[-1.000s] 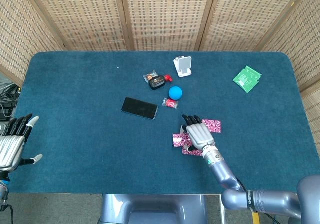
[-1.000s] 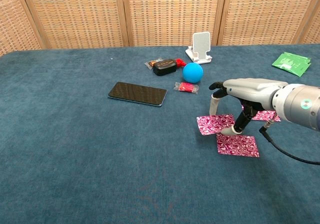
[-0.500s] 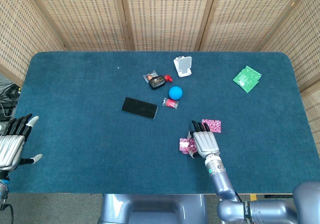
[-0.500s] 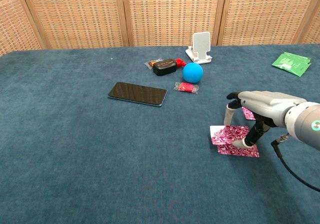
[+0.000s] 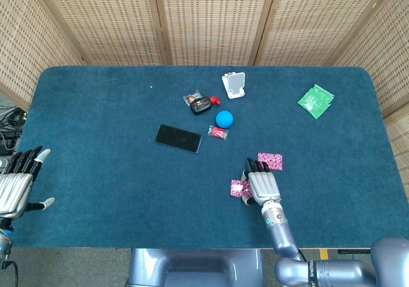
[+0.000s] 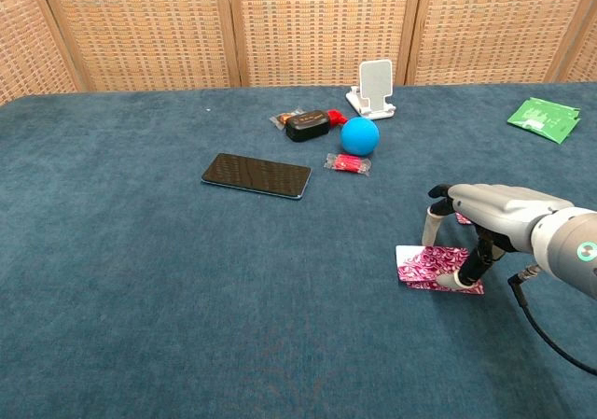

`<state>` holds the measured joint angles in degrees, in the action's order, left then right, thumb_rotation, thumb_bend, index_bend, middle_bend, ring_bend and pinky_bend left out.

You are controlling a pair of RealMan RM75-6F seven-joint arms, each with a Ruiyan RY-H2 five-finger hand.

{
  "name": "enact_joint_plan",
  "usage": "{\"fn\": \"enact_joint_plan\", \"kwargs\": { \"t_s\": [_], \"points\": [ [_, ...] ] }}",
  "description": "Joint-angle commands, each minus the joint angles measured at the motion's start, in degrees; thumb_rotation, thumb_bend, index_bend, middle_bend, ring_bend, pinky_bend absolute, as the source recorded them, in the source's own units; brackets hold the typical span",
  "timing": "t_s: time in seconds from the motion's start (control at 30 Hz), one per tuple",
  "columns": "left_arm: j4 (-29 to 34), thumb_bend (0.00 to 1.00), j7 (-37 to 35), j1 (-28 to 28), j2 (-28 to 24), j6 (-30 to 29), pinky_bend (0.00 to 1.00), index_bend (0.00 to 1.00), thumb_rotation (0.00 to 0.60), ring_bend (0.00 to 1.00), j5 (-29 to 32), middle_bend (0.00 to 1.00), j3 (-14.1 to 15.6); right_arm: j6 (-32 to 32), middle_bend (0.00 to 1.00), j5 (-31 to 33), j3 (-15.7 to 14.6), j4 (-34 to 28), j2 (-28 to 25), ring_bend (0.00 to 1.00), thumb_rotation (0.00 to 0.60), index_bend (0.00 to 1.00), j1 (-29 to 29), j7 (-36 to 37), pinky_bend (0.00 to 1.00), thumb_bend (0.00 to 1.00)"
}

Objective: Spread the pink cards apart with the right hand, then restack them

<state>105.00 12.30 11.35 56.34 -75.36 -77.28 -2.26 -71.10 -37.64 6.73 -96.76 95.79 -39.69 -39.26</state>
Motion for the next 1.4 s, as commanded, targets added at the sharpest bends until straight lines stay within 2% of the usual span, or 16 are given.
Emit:
{"fn": "enact_joint_plan", "kwargs": {
  "t_s": [0.03, 0.7, 0.77, 0.9, 1.0, 1.4],
  "points": [
    [0.0, 0.0, 0.0, 0.0, 0.0, 0.0, 0.0, 0.0, 0.6, 0.0, 0.0, 0.0, 0.0, 0.1, 0.0, -0.2, 0.0, 0.1, -0.1, 0.0, 0.6, 0.56, 0.2, -0.2, 0.0, 0.47],
    [0.1, 0.0, 0.3, -0.1, 0.1, -0.1, 0.0, 0.0, 0.6, 0.0, -0.2, 0.0, 0.2, 1.5, 0.0, -1.3, -0.9, -0.2, -2.4, 0.0, 0.6, 0.55, 2.3, -0.1, 0.0, 0.47],
    [0.0, 0.0, 0.4, -0.1, 0.2, -0.1, 0.0, 0.0, 0.6, 0.0, -0.2, 0.0, 0.2, 1.8, 0.0, -1.5, -0.9, 0.0, -2.4, 0.0, 0.6, 0.55, 2.4, -0.1, 0.0, 0.44],
    [0.0, 0.0, 0.5, -0.1, 0.2, -0.1, 0.0, 0.0, 0.6, 0.0, -0.2, 0.0, 0.2, 2.3, 0.0, -1.4, -0.7, 0.0, -2.4, 0.0, 0.6, 0.52, 2.4, -0.1, 0.0, 0.31],
    [0.1, 0.0, 0.5, -0.1, 0.2, -0.1, 0.0, 0.0, 0.6, 0.0, -0.2, 0.0, 0.2, 2.5, 0.0, -1.5, -0.5, -0.1, -2.3, 0.0, 0.6, 0.5, 2.5, 0.0, 0.0, 0.25],
    [0.0, 0.0, 0.3, -0.1, 0.2, -0.2, 0.0, 0.0, 0.6, 0.0, -0.3, 0.0, 0.2, 2.6, 0.0, -1.9, 0.5, -0.2, -2.5, 0.0, 0.6, 0.46, 2.7, 0.6, 0.0, 0.21]
  ]
}}
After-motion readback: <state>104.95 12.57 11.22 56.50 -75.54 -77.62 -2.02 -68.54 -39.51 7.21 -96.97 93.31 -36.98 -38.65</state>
